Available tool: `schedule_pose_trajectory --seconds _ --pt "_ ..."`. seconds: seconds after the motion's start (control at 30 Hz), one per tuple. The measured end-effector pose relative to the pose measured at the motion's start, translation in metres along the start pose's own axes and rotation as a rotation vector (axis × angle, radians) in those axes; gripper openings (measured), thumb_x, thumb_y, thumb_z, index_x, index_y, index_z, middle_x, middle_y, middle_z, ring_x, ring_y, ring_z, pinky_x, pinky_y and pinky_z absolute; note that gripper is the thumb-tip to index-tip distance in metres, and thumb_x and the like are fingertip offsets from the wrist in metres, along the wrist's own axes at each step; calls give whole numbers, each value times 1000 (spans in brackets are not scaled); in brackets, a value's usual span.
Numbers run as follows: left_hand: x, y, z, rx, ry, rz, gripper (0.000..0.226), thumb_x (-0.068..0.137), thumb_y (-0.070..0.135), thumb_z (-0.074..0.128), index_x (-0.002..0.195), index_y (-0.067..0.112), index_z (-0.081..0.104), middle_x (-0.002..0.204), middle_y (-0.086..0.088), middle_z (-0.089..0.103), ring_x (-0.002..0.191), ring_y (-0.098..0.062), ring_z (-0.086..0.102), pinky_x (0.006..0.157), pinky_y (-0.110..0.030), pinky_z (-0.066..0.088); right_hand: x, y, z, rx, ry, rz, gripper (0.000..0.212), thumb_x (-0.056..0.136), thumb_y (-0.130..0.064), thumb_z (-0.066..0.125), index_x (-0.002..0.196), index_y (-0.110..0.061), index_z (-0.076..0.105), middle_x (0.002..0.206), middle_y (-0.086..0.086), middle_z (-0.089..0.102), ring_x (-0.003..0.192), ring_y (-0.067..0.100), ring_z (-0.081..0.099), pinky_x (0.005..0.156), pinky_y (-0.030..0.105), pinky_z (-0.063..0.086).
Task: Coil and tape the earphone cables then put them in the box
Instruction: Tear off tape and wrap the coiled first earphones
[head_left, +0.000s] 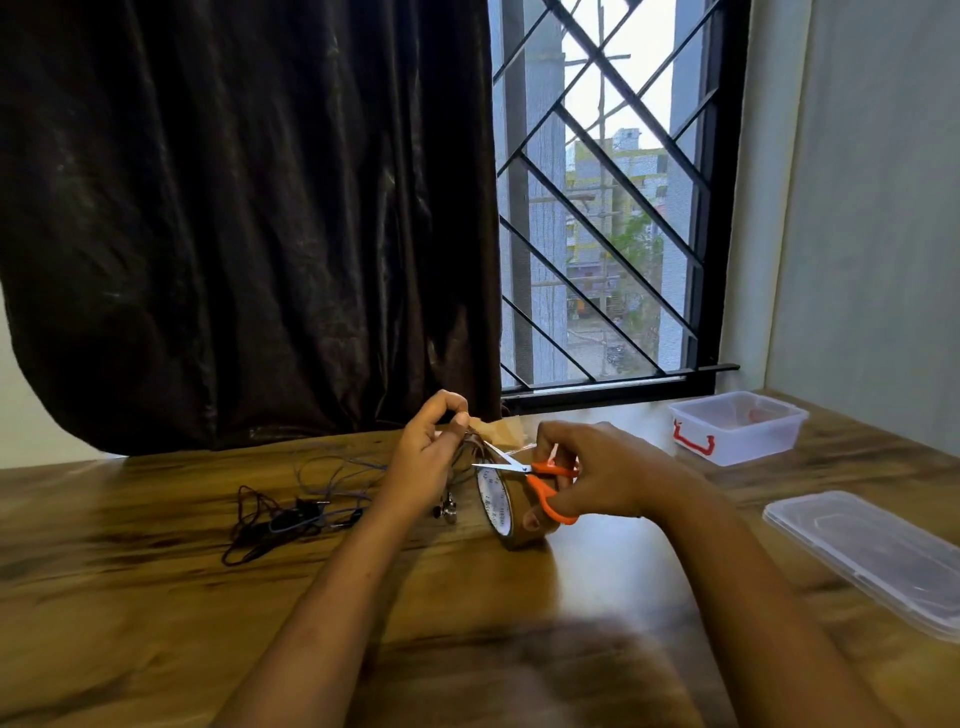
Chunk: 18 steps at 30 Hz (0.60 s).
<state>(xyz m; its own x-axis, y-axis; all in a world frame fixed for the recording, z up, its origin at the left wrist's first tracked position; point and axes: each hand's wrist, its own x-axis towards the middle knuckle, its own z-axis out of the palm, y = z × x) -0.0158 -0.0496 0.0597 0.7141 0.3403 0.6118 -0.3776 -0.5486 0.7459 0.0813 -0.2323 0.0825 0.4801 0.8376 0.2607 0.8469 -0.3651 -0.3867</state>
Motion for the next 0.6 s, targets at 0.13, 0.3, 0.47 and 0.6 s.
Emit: schedule_pose_trajectory --seconds 0.13,0.3,0.47,0.6 --pt "2 -1 2 6 9 8 14 99 16 42 88 18 50 61 6 40 39 -1 38 39 -8 28 -2 7 -2 96 12 14 31 65 -36 76 86 -32 54 82 -9 57 74 13 53 67 31 51" --pt "1 -4 3 4 46 -7 16 101 19 37 90 17 49 57 6 38 35 -1 33 36 -10 26 -11 40 -16 223 289 276 56 61 -42 86 98 -23 48 86 -6 59 78 12 58 61 24 44" --pt "1 -10 5 40 90 28 18 101 25 35 89 22 49 61 4 44 41 -3 33 38 -12 28 -13 77 0 -132 150 644 53 63 -57 80 78 -14 53 76 3 62 74 16 55 66 31 40" --pt "-1 -11 8 58 117 25 19 101 26 34 90 23 49 61 10 43 45 -2 39 42 -14 31 -10 86 12 -76 230 695 37 71 -42 80 69 -11 60 69 4 67 73 16 63 70 28 47"
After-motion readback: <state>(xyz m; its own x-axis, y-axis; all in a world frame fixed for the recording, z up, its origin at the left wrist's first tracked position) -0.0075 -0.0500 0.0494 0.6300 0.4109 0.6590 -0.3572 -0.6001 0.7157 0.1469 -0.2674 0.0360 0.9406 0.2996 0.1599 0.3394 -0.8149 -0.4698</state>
